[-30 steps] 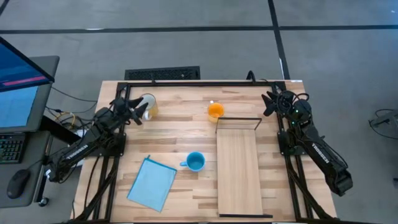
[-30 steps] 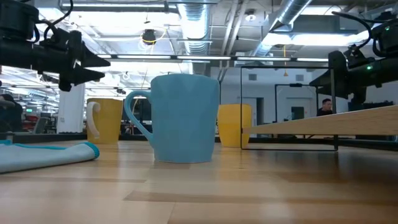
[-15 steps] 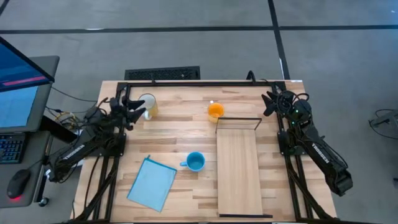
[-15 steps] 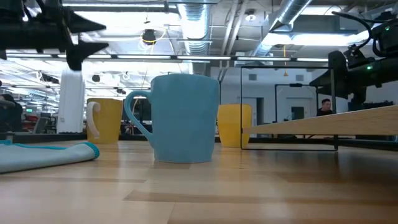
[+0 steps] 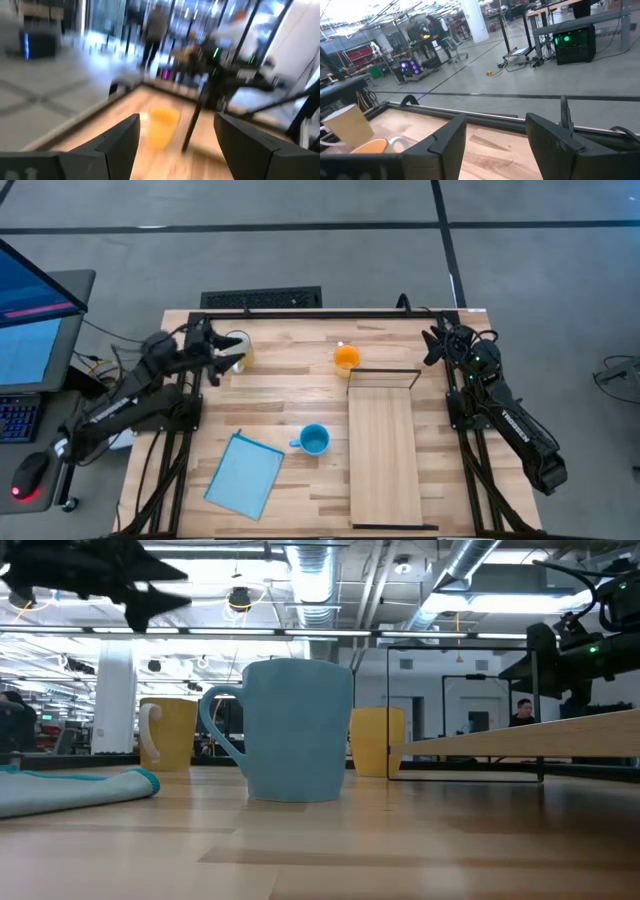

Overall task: Stack small to large cups/mugs on shelf
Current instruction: Put the white cup on the shelf

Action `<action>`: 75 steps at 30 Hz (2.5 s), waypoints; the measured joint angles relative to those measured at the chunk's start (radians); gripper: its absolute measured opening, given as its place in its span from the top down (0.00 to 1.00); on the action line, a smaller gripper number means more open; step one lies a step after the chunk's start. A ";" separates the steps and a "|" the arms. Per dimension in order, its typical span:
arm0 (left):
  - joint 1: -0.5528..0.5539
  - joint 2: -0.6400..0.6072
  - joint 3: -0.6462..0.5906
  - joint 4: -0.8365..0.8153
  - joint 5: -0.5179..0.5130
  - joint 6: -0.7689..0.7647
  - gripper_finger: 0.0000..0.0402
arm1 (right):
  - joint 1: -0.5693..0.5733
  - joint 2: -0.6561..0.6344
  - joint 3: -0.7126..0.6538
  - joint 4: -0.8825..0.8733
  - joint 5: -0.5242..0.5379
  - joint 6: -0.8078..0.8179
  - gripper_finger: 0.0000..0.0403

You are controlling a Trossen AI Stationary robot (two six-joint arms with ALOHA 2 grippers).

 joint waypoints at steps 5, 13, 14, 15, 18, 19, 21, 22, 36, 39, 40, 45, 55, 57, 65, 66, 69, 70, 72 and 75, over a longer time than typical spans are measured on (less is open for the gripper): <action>0.000 0.151 0.123 -0.130 -0.092 0.097 0.39 | 0.000 0.000 0.000 0.000 0.000 0.000 0.44; 0.000 0.317 0.276 -0.307 -0.314 0.078 0.39 | 0.000 0.000 0.000 -0.003 0.000 0.001 0.44; 0.000 0.333 0.295 -0.338 -0.338 0.041 0.39 | 0.000 0.000 0.000 -0.003 0.000 0.001 0.44; 0.000 0.349 0.318 -0.372 -0.362 0.010 0.39 | 0.000 0.000 0.000 -0.003 0.000 0.001 0.44; 0.000 0.379 0.395 -0.468 -0.406 -0.054 0.39 | 0.000 0.000 0.000 -0.003 0.000 0.001 0.44; 0.000 0.388 0.421 -0.500 -0.414 -0.080 0.39 | 0.000 0.000 0.000 -0.003 0.000 0.001 0.44; -0.005 0.406 0.471 -0.580 -0.443 -0.141 0.39 | 0.000 0.000 0.000 -0.003 0.000 0.001 0.44; -0.012 0.414 0.496 -0.617 -0.459 -0.172 0.39 | 0.000 0.000 0.000 -0.003 0.000 0.001 0.44; -0.220 0.531 0.683 -0.989 -0.690 -0.500 0.44 | 0.000 0.000 0.000 -0.003 0.000 0.001 0.44; -0.263 0.570 0.683 -1.012 -0.690 -0.588 0.44 | 0.000 0.000 0.000 -0.003 0.000 0.001 0.44; -0.277 0.586 0.683 -1.016 -0.690 -0.615 0.44 | 0.000 0.000 0.000 -0.003 0.000 0.001 0.44; -0.330 0.680 0.683 -1.053 -0.688 -0.755 0.44 | 0.000 0.000 0.000 -0.003 0.000 0.001 0.44; -0.375 0.880 0.682 -1.187 -0.674 -0.949 0.44 | 0.000 0.000 0.000 -0.003 0.000 0.000 0.44; -0.375 0.911 0.682 -1.221 -0.672 -0.959 0.44 | 0.000 0.000 0.000 -0.003 0.000 0.000 0.44; -0.363 0.978 0.681 -1.226 -0.681 -0.949 0.44 | 0.000 0.000 0.000 -0.003 0.000 0.000 0.44; -0.359 0.986 0.681 -1.227 -0.684 -0.947 0.44 | 0.000 0.000 0.000 -0.003 0.000 0.000 0.44; -0.351 1.003 0.681 -1.237 -0.692 -0.942 0.44 | 0.000 0.000 0.000 -0.003 0.000 0.000 0.44; -0.346 1.008 0.681 -1.234 -0.696 -0.937 0.44 | 0.000 0.000 0.000 -0.003 0.000 0.000 0.44; -0.338 1.016 0.678 -1.230 -0.710 -0.928 0.44 | 0.000 0.000 0.000 -0.003 0.000 0.000 0.44; -0.322 1.020 0.658 -1.229 -0.710 -0.920 0.44 | 0.000 0.000 0.000 -0.003 0.001 0.000 0.44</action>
